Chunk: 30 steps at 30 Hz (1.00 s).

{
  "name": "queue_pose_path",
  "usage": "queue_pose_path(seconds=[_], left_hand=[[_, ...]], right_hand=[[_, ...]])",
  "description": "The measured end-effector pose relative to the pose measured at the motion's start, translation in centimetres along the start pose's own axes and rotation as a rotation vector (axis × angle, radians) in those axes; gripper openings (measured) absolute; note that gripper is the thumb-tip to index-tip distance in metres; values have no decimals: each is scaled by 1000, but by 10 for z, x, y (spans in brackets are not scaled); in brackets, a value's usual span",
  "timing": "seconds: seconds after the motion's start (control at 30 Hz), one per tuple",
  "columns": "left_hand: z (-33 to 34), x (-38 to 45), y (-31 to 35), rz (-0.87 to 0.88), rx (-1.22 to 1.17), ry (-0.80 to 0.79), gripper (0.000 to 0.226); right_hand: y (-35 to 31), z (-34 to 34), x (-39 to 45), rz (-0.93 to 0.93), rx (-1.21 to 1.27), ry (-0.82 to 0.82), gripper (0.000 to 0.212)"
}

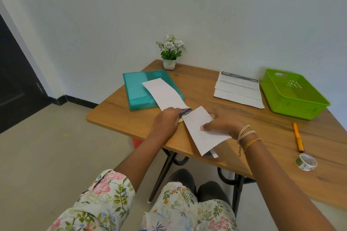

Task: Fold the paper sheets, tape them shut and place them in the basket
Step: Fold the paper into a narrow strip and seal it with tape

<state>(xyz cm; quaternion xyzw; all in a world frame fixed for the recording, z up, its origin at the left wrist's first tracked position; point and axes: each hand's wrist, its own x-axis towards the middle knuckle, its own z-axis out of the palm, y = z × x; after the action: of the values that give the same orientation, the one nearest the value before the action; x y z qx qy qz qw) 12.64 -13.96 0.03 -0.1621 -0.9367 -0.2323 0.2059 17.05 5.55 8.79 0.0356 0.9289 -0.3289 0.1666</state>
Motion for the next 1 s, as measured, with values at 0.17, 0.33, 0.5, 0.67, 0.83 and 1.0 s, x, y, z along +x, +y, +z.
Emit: queue_pose_path(seconds=[0.17, 0.33, 0.5, 0.67, 0.83, 1.0], left_hand=[[-2, -4, -1, 52, -37, 39, 34], [-1, -6, -2, 50, -38, 79, 33], [0, -5, -2, 76, -39, 94, 36], [0, -4, -2, 33, -65, 101, 37], [0, -3, -3, -7, -66, 125, 37], [-1, -4, -2, 26, -75, 125, 34]], right_hand=[[-3, 12, 9, 15, 64, -134, 59], [-2, 12, 19, -27, 20, -188, 53], [0, 10, 30, -37, 85, -156, 52], [12, 17, 33, 58, 184, -52, 44], [17, 14, 21, 186, 159, -218, 56], [12, 9, 14, 242, 342, -207, 45]])
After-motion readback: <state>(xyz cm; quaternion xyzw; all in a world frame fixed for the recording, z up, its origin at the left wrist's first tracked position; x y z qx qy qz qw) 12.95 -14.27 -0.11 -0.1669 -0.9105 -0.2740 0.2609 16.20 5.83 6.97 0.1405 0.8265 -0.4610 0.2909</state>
